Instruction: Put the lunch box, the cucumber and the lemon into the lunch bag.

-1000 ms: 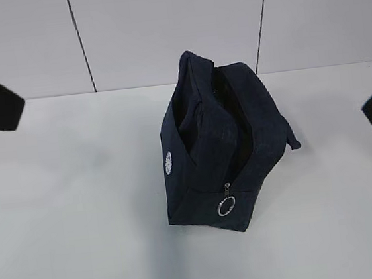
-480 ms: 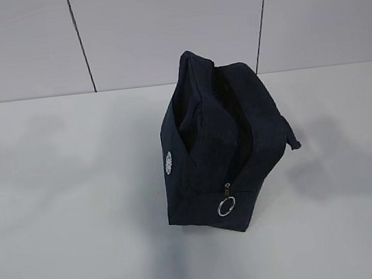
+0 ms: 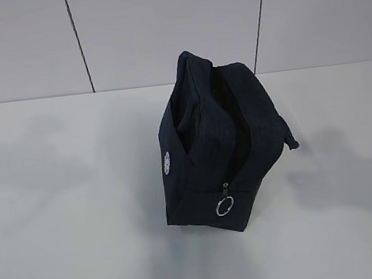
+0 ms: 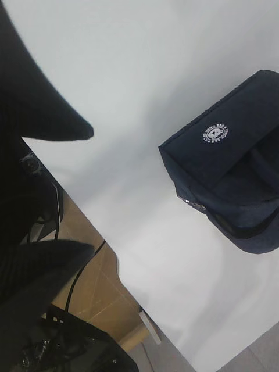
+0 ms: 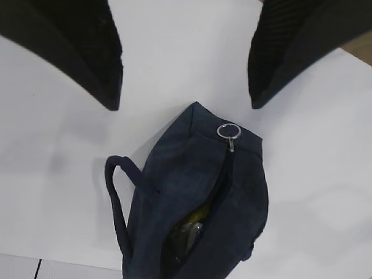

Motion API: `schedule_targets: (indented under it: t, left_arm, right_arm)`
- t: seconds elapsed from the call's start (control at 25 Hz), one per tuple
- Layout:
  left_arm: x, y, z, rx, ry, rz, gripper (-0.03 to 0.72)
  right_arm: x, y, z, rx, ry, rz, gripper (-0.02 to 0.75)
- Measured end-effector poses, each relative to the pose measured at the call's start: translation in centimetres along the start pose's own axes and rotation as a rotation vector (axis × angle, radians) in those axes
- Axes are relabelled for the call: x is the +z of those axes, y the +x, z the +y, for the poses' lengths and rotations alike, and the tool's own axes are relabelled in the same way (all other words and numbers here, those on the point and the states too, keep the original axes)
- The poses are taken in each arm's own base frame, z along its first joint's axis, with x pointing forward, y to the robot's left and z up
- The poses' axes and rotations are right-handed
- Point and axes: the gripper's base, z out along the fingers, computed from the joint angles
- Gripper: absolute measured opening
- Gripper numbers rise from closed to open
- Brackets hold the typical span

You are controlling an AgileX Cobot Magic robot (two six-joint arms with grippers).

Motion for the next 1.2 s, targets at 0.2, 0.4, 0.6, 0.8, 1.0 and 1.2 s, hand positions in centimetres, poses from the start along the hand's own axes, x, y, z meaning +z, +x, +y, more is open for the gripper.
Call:
schedule_targets:
  t: [0.2,0.4,0.6,0.8,1.0,1.2]
  left_arm:
    - [0.0,-0.1,0.0,-0.001,0.001,-0.016,0.401]
    - [0.0,-0.3,0.0,0.000,0.000,-0.037,0.401]
    - [0.0,-0.6,0.0,0.000,0.001,-0.061,0.401]
    - [0.1,-0.7,0.0,-0.001,0.001,-0.070,0.401]
    - [0.5,-0.9,0.1,-0.004,-0.001,-0.067,0.401]
    - [0.5,-1.0,0.1,-0.004,-0.001,-0.078,0.400]
  right_arm:
    - [2.1,3.0,-0.5,0.037,0.008,0.028,0.512]
    - [3.0,4.0,-0.5,0.118,-0.006,-0.018,0.512]
    - [4.2,4.9,-0.8,0.178,0.000,-0.026,0.512]
    - [5.5,5.3,-1.3,0.206,0.033,-0.044,0.511]
    - [7.0,6.1,-0.8,0.173,0.018,-0.054,0.511]
    - [8.7,6.3,1.0,0.064,-0.056,-0.069,0.511]
